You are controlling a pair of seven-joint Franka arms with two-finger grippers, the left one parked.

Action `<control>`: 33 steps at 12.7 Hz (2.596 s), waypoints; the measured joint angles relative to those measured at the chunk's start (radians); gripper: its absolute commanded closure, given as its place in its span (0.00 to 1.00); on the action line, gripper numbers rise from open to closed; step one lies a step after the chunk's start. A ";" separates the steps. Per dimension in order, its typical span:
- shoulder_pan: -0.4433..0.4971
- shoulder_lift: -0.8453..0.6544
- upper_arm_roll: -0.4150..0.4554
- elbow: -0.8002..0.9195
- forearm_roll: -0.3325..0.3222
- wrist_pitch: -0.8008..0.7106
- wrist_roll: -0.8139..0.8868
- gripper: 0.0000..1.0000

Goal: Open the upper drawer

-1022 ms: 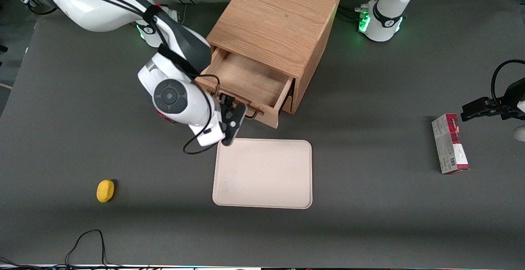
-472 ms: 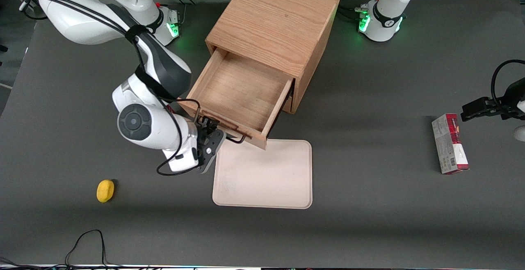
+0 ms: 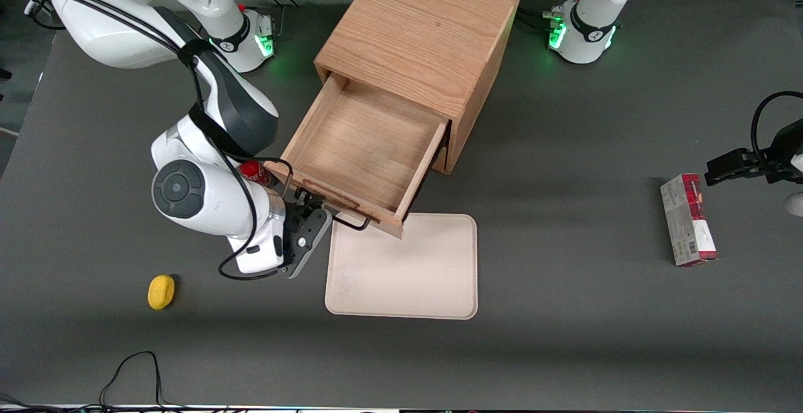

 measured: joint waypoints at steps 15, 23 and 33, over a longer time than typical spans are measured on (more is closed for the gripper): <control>-0.028 -0.769 -0.532 -0.495 0.315 -0.252 0.297 0.00; -0.027 -0.994 -0.561 -0.742 0.288 -0.208 0.457 0.00; -0.026 -0.862 -0.560 -0.595 0.282 -0.267 0.463 0.00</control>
